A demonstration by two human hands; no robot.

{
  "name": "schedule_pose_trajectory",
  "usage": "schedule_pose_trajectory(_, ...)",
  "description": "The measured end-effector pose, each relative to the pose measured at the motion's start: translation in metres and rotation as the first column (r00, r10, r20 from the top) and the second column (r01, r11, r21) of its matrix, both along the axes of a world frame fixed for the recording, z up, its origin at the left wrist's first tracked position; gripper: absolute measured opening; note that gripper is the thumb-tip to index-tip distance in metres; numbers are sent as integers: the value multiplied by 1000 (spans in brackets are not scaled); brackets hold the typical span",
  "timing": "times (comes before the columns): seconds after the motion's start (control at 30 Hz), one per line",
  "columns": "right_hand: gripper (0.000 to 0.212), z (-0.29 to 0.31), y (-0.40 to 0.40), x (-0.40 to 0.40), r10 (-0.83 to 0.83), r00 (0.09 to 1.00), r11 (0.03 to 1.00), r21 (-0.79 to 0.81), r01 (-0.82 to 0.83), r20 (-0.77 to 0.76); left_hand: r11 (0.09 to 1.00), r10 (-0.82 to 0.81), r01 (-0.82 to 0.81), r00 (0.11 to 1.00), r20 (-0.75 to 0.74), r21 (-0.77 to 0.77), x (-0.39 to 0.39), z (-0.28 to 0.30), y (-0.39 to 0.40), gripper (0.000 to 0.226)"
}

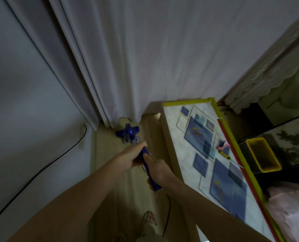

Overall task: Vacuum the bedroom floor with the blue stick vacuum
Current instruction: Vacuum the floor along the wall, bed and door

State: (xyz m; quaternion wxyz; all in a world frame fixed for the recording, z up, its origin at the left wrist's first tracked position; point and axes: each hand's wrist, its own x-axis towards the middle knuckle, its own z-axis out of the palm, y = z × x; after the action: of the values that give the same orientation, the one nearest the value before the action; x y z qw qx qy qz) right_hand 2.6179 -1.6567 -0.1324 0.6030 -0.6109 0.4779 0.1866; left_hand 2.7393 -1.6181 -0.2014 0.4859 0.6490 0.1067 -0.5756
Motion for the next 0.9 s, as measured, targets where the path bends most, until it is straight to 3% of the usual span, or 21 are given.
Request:
schedule_pose_trajectory(0.27,45,60,53,-55,-21,998,997,-69,17,-57,994,-79,62,977,-197,-92,-53,36,47,9)
schedule_pose_trajectory(0.4,39,67,103,-67,-137,990,990,-22,137,-13,977,-214,206,960,-180,-59,-62,40,84,28)
schedule_pose_trajectory(0.7,41,47,161,-60,-399,915,917,44,397,66,928,-373,373,928,5,19,-55,33,115,48)
schedule_pose_trajectory(0.8,39,28,169,-44,-501,858,865,42,500,114,899,-439,437,891,117,41,-47,31,111,33)
schedule_pose_trajectory(0.9,40,15,164,-19,-499,857,864,6,503,131,923,-381,385,915,135,-9,-27,32,103,17)
